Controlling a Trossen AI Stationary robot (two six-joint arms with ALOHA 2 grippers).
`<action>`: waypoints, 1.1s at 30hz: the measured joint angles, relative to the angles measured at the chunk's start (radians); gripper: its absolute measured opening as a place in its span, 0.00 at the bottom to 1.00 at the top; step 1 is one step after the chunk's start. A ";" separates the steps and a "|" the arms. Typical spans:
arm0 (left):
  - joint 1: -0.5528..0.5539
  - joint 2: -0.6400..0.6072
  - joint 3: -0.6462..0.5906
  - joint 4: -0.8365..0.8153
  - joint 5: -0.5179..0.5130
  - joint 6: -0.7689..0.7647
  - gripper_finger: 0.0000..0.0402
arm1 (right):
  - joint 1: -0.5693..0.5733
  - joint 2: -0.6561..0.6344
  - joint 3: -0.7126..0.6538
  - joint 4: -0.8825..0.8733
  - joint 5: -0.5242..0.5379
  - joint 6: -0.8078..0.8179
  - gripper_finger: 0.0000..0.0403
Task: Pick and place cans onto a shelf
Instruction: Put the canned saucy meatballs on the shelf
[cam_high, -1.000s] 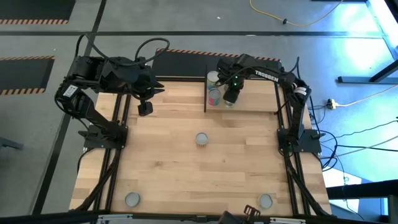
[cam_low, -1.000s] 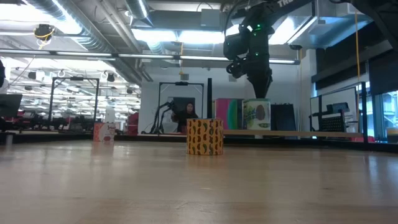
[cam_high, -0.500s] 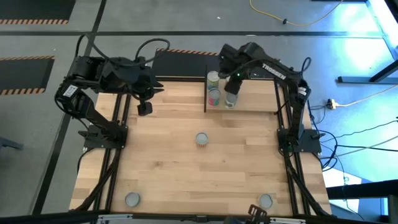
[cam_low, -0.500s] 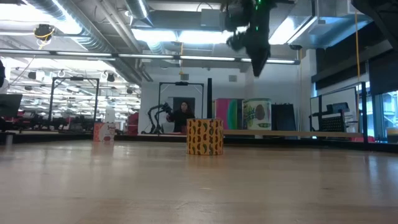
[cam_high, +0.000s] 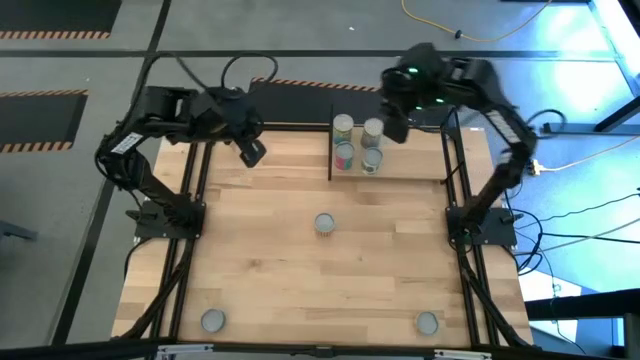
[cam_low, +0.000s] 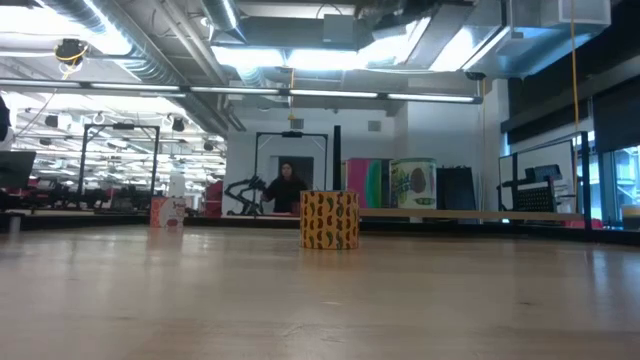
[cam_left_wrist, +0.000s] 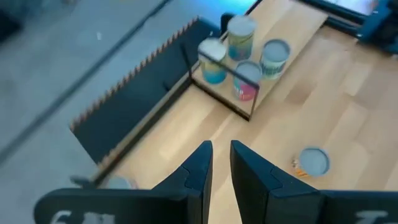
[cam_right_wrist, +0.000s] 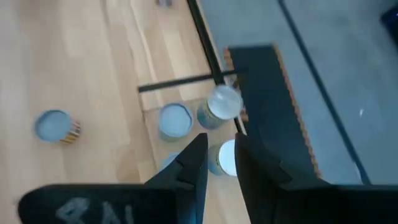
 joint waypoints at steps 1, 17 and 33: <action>0.022 0.000 -0.016 0.000 0.014 -0.029 0.13 | 0.012 -0.025 0.000 0.003 0.000 -0.006 0.21; 0.458 0.000 -0.504 0.001 0.221 -0.455 0.13 | 0.149 -0.245 0.000 0.157 -0.003 -0.010 0.21; 0.753 0.003 -0.984 0.601 0.335 -0.213 0.13 | 0.154 -0.240 -0.001 0.157 -0.002 0.020 0.21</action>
